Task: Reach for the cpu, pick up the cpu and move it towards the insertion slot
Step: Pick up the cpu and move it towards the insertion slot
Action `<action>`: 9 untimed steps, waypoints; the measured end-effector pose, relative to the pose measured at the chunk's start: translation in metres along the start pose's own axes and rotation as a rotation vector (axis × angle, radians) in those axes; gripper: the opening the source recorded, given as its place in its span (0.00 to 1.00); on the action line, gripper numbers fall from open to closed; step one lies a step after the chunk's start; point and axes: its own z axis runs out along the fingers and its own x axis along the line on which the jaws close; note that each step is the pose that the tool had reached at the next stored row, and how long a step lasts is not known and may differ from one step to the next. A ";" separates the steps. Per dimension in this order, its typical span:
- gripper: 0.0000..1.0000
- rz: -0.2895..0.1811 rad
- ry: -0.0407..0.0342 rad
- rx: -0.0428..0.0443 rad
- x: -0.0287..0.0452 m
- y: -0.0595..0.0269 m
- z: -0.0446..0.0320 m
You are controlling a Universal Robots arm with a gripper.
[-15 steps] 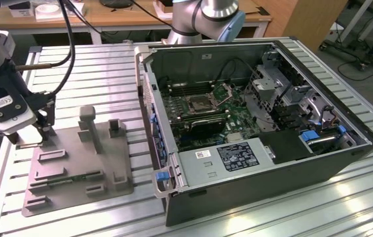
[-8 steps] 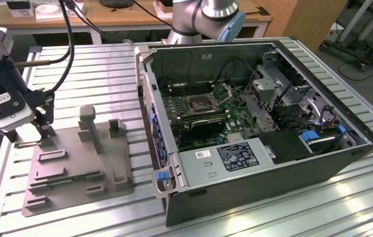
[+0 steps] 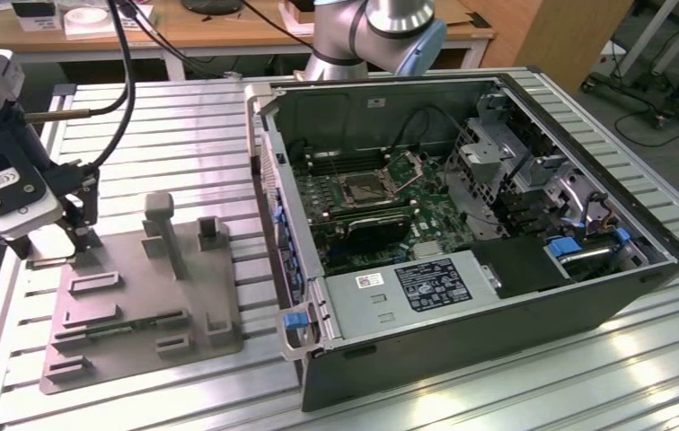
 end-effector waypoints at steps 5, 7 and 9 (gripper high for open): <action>0.54 0.000 0.0001 0.0001 0.0000 0.0000 -0.0004; 0.54 0.000 0.0001 0.0000 0.0000 0.0001 -0.0024; 0.54 0.000 0.0001 0.0001 0.0000 0.0002 -0.0044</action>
